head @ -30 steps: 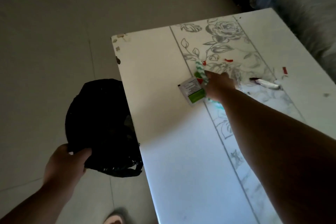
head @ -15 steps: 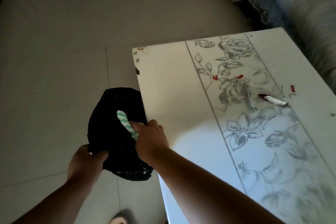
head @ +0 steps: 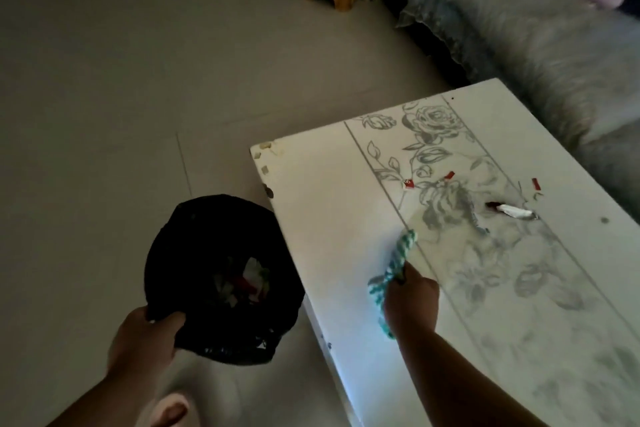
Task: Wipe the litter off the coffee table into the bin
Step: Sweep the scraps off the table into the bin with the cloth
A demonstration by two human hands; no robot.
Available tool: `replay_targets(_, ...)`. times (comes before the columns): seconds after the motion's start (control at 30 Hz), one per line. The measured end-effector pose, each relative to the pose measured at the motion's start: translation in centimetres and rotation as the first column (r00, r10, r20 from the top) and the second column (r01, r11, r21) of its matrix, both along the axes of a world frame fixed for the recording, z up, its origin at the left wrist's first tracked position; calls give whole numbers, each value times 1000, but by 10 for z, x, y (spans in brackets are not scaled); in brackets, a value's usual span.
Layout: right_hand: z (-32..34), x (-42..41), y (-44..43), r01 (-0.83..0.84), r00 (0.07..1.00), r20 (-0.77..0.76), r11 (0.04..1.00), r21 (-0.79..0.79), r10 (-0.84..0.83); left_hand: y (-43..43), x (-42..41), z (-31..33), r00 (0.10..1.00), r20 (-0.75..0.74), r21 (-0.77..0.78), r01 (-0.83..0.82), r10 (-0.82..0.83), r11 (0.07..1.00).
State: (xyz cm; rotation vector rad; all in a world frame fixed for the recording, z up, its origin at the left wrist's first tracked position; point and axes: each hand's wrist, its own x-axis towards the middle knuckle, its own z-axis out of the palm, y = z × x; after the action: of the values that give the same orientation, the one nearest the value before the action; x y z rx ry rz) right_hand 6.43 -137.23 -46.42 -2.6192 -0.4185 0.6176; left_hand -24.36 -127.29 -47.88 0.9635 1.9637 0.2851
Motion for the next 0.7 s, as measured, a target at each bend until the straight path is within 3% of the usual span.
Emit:
replay_targets(0.23, 12, -30, 59, 240, 964, -86, 964, -114, -251, 97, -33, -7, 993, -63, 33, 103, -101, 994)
replay_targets(0.53, 13, -19, 83, 347, 925, -107, 926, -146, -363, 210, -22, -3, 925, -206, 179, 358, -320, 917)
replay_targets(0.7, 16, 9, 103, 495, 857, -93, 860, -123, -506, 294, 9, -25, 931, -223, 173, 328, -288, 929)
